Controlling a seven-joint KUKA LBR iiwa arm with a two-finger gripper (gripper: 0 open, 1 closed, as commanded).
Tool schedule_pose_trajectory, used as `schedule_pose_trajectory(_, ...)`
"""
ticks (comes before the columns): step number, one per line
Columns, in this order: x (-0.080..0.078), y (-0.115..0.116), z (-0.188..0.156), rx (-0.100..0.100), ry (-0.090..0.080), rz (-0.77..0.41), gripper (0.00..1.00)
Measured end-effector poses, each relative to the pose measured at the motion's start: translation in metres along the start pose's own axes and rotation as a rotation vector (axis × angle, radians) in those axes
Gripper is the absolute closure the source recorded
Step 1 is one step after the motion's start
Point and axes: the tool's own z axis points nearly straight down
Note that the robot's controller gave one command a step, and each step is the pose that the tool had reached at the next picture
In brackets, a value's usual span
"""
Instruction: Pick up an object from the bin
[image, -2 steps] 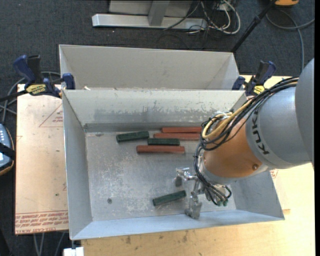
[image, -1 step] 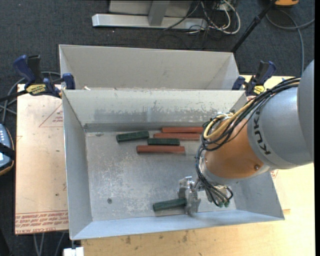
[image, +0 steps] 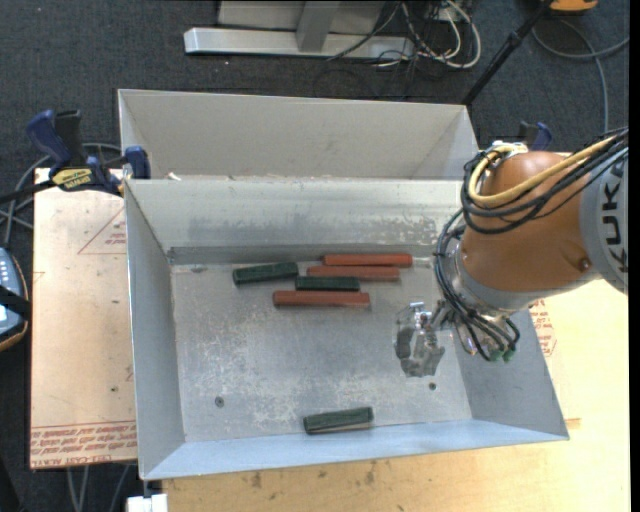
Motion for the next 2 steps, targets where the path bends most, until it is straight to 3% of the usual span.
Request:
schedule_pose_trajectory(1, 0.002, 0.001, 0.004, -0.002, 0.009, -0.002, 0.00)
schedule_pose_trajectory(2, 0.001, 0.026, 0.137, -0.003, 0.010, 0.105, 0.00)
